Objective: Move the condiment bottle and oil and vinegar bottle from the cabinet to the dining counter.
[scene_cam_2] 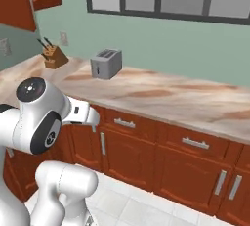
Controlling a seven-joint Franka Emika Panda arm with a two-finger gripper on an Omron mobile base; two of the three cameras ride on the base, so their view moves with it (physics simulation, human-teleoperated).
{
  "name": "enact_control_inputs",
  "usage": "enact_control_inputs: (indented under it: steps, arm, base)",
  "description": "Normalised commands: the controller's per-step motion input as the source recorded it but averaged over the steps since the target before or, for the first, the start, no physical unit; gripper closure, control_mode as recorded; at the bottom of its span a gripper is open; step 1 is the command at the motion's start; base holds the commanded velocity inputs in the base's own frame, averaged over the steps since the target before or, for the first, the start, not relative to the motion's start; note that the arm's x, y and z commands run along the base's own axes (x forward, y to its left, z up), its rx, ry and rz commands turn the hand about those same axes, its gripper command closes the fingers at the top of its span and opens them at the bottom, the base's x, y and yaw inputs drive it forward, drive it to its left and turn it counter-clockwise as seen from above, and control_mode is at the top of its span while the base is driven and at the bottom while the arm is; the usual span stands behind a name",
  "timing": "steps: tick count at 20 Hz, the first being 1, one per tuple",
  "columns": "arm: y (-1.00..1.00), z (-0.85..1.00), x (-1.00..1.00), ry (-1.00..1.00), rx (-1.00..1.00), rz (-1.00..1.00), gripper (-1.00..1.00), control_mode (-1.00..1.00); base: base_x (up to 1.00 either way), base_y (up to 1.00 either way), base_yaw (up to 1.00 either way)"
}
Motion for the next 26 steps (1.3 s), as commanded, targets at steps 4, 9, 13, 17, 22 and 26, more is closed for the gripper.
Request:
enact_control_inputs:
  steps: [4,9,13,17,22,26]
  arm:
    - [0.00,0.00,0.00,0.00,0.00,0.00,-1.00,1.00]
    - [0.00,0.00,0.00,0.00,0.00,0.00,-1.00,1.00]
    - [0.00,0.00,0.00,0.00,0.00,0.00,-1.00,1.00]
    - [0.00,0.00,0.00,0.00,0.00,0.00,-1.00,1.00]
    - [0.00,0.00,0.00,0.00,0.00,0.00,-1.00,1.00]
    - [0.00,0.00,0.00,0.00,0.00,0.00,-1.00,1.00]
  base:
    - [0.66,0.02,0.55]
    - [0.55,0.00,0.66]
    - [0.49,0.00,0.71]
    - [0.54,0.01,0.65]
    - [0.64,0.07,0.55]
    - [0.69,0.10,0.46]
